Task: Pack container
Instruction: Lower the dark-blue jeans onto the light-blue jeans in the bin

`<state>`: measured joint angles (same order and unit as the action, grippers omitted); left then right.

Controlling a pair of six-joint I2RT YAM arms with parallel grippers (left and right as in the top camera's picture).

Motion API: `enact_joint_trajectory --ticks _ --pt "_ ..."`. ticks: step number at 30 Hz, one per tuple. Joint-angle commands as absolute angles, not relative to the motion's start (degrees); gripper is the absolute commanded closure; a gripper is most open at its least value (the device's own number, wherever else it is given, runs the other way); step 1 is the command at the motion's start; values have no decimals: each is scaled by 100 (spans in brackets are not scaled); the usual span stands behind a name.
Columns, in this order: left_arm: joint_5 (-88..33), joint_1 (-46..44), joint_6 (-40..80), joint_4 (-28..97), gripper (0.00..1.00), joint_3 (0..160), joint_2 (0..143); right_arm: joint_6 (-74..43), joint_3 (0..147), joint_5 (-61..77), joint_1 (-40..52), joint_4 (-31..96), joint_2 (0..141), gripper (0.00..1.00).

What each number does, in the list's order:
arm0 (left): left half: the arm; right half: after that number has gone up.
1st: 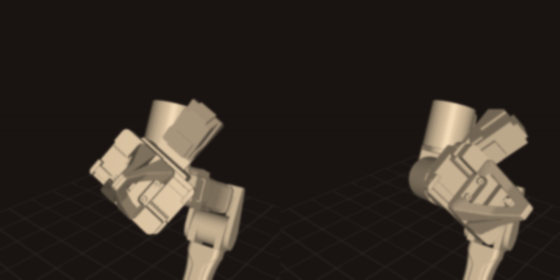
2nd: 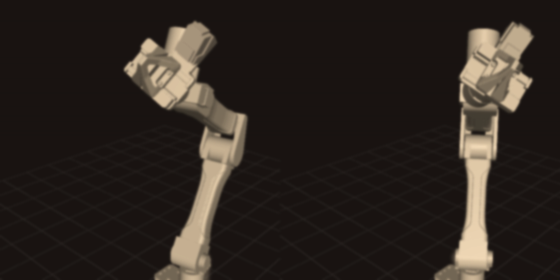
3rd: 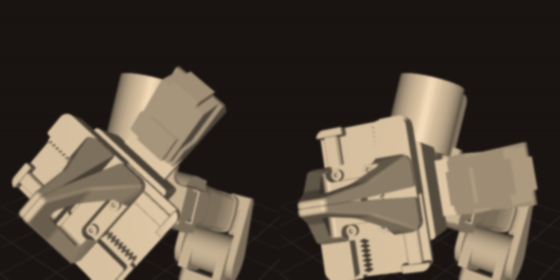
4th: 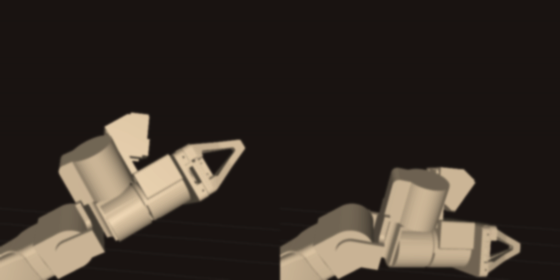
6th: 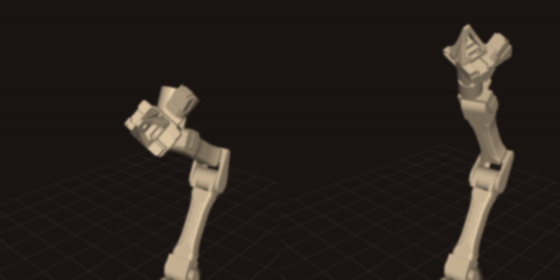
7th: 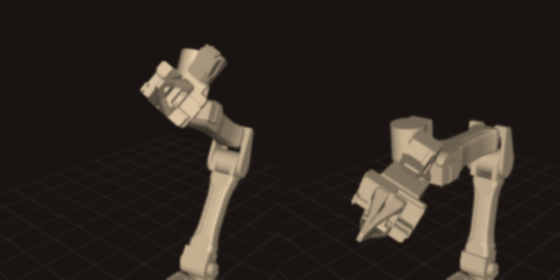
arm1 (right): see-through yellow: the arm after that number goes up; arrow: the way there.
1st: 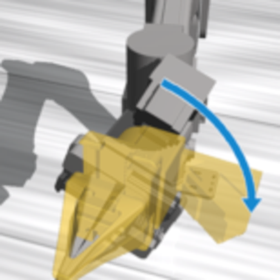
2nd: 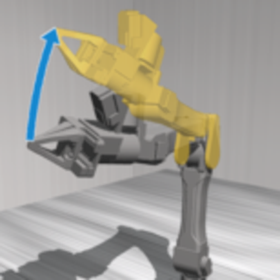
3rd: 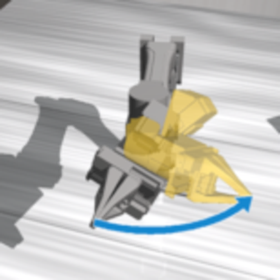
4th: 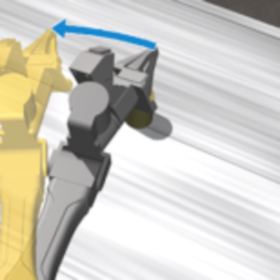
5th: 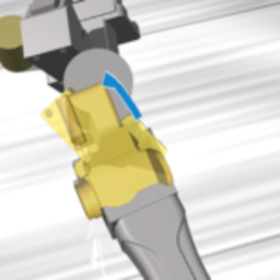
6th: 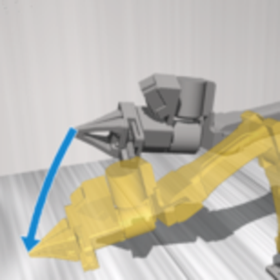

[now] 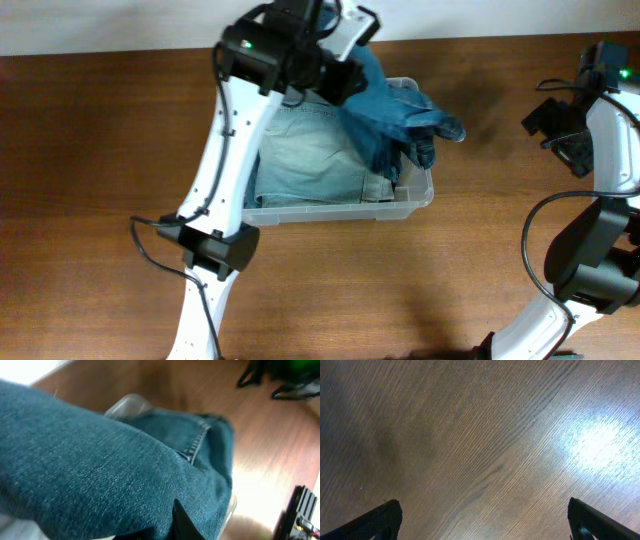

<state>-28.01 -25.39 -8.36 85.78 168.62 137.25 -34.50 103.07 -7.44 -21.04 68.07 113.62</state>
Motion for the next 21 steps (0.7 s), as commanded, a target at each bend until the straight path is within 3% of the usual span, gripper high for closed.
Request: enact_joint_trajectory --ticks 1,4,7,21 --pt "-2703 -2279 -1004 8958 98 16960 13544 -3500 10307 -816 -2141 6810 11391 2" --pt "-2687 -1990 -1098 9668 87 16953 13544 -3500 10307 -816 -2141 6812 11391 2" --pt "-2624 -1815 -1103 9671 83 16796 13544 -3500 10307 -816 -2141 6810 11391 2" --pt "-2497 -1295 -1072 9671 90 15124 13546 -3500 10307 -816 -2141 6810 11391 2"
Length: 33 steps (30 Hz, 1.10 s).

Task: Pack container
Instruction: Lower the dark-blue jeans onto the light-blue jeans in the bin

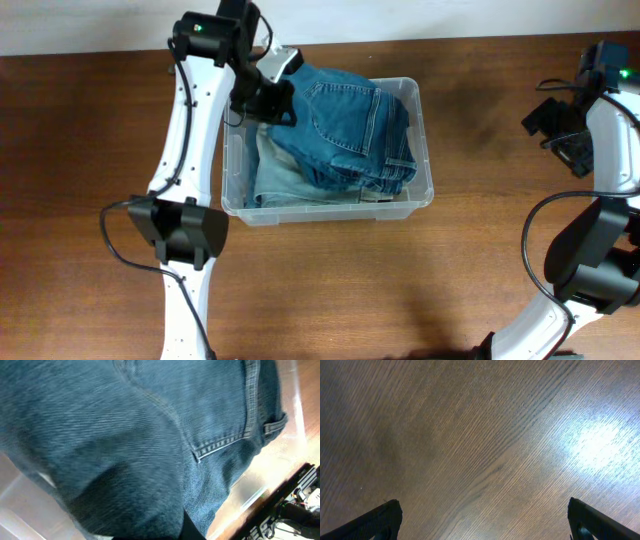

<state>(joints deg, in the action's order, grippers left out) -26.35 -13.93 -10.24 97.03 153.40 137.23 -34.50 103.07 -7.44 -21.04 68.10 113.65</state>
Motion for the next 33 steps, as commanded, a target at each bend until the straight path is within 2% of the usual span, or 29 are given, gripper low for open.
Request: enact_joint_trajectory --ticks 1,3,6,10,11,18,33 --pt "-2497 -1293 -1057 9671 90 15100 13546 -3500 10307 -816 -2141 6810 11391 2" --pt "-2495 -1295 -1050 9671 88 15098 13546 -3500 10307 -816 -2141 6810 11391 2" --pt "-2152 -1295 -843 9671 68 15100 13541 -3500 10307 -816 -2141 6810 11391 2" --pt "-1175 -1295 -408 9671 68 15100 13541 -3500 10307 -816 -2141 6810 11391 2" --pt "-1004 -1295 -344 9671 69 15100 13541 -3500 10307 -816 -2141 6810 11391 2" --pt "-928 -1295 -16 9673 94 15100 13541 -3500 10307 -816 -2141 6810 11391 1" --pt "-1079 -1367 473 9673 99 15098 13316 -3500 10307 -816 -2141 6810 11391 2"
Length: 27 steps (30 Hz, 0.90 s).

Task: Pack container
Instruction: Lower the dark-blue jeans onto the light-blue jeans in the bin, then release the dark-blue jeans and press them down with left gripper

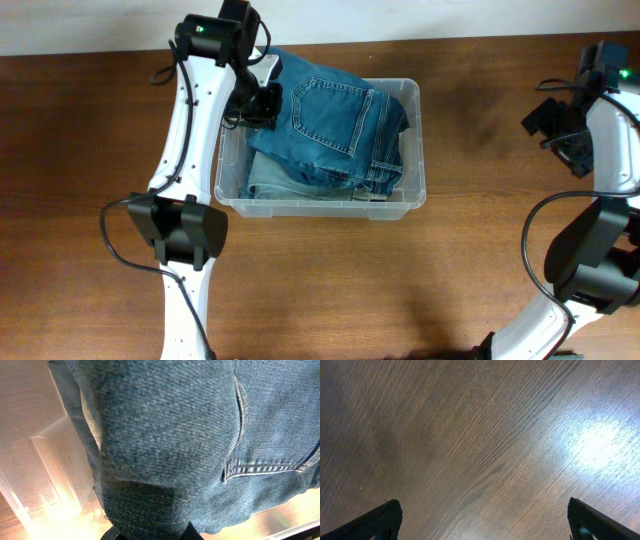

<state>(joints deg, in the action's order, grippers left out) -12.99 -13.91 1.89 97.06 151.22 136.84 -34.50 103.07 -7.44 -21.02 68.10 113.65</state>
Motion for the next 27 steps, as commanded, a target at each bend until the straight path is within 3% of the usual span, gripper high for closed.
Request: enact_joint_trajectory --ticks 1,16,20,22,23,26,27 --pt "-1035 -1365 532 9673 99 15098 13260 -3500 10307 -816 -2141 6810 11391 2" --pt "-762 -1372 622 9671 99 13493 12060 -3500 10307 -816 -2141 6810 11391 2" --pt "-762 -1374 622 9671 94 13183 12064 -3500 10307 -816 -2141 6810 11391 2" --pt "-757 -1372 617 9671 83 13093 12064 -3500 10307 -816 -2141 6810 11391 2" --pt "-738 -1372 617 9666 62 13069 12068 -3500 10307 -816 -2141 6810 11391 1" --pt "-582 -1372 617 9638 29 13058 12068 -3500 10307 -816 -2141 6810 11391 2" --pt "-515 -1372 620 9616 5 13058 12068 -3500 10307 -816 -2141 6810 11391 2"
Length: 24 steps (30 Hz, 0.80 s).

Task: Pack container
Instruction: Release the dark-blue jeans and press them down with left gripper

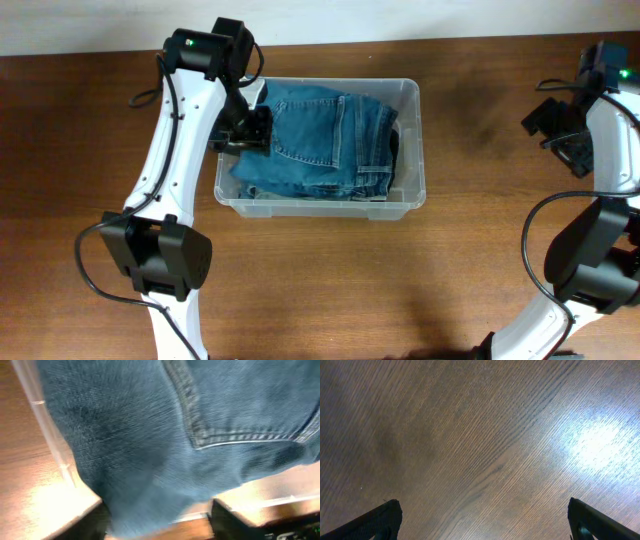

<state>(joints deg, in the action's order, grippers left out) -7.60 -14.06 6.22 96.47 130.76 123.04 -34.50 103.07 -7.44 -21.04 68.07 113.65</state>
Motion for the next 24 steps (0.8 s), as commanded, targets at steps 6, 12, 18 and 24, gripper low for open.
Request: enact_joint_trajectory --ticks 6,12,18,24 --pt "246 -1372 617 9227 1 13058 12068 -3500 10307 -816 -2141 6810 11391 2" --pt "456 -1372 523 8556 22 13058 12068 -3500 10307 -816 -2141 6810 11391 2" --pt "460 -1372 464 8027 99 13052 12110 -3500 10307 -816 -2141 6810 11391 2" --pt "451 -1365 469 7802 99 13037 12337 -3500 10307 -816 -2141 6810 11391 2"
